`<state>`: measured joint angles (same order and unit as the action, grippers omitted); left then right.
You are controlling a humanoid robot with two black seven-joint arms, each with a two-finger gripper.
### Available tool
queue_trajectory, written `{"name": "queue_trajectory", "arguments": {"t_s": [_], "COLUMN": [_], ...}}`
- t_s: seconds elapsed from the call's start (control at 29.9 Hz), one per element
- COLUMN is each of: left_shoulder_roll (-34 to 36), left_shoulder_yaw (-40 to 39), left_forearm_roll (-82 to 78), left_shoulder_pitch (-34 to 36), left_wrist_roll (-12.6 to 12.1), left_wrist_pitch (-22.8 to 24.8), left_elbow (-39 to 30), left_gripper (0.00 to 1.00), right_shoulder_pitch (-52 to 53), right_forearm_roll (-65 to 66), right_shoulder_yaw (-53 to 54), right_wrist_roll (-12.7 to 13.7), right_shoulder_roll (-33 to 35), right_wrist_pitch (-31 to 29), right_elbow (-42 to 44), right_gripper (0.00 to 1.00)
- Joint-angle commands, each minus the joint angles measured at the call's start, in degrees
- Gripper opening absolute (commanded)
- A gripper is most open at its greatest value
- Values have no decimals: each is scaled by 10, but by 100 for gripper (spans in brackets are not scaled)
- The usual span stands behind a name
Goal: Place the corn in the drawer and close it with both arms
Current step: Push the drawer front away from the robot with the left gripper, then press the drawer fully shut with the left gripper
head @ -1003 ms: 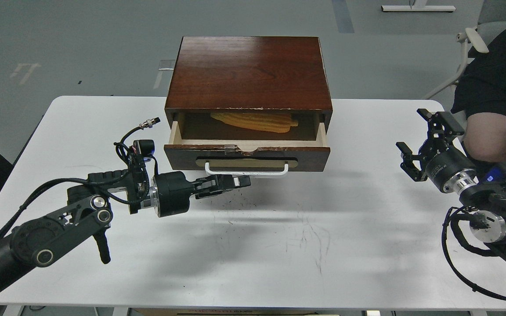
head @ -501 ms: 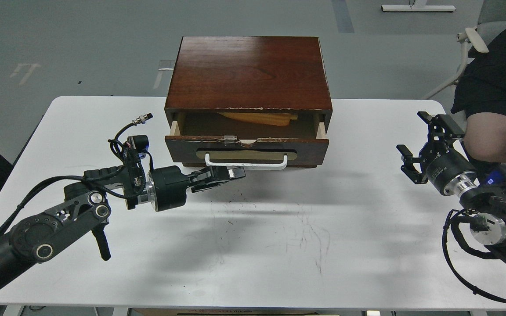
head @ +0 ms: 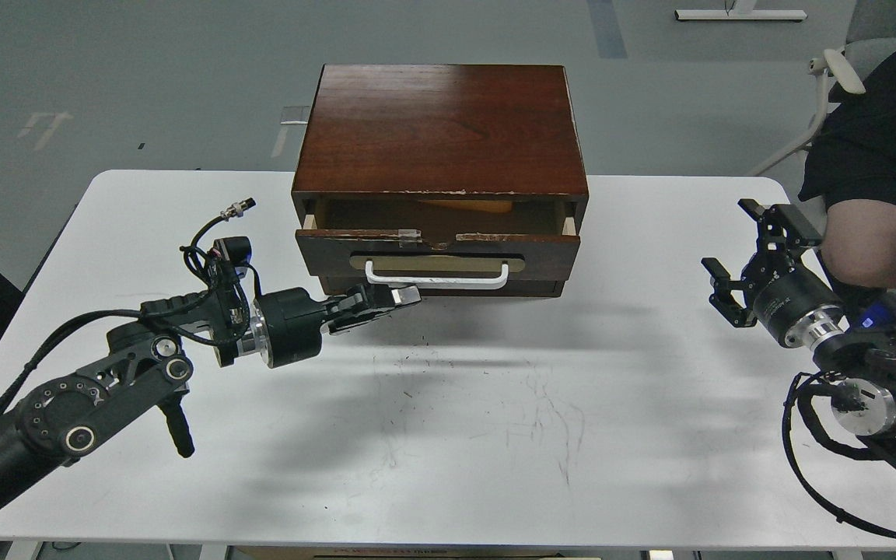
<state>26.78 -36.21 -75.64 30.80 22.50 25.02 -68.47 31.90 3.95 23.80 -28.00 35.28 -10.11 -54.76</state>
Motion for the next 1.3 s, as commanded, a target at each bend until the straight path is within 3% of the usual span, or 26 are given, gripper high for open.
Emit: {"name": "queue_trajectory", "arguments": {"t_s": [0.0,1.27], "left_shoulder_roll": [0,-25], "left_shoulder_yaw": [-4,-5], "left_forearm_roll": [5,37], "left_shoulder_pitch": [3,38], "left_wrist_roll": [0,0], "left_wrist_pitch": [-1,-26], "left_elbow": [3,77], "left_gripper": [0,0], "right_shoulder_pitch": [-2,-7], "right_forearm_roll": [0,0], "right_shoulder_yaw": [-1,0], "right_wrist_roll": [0,0], "right_shoulder_roll": [0,0], "right_wrist_pitch": [0,1], "right_elbow": [-1,-1], "right_gripper": [100,100]}}
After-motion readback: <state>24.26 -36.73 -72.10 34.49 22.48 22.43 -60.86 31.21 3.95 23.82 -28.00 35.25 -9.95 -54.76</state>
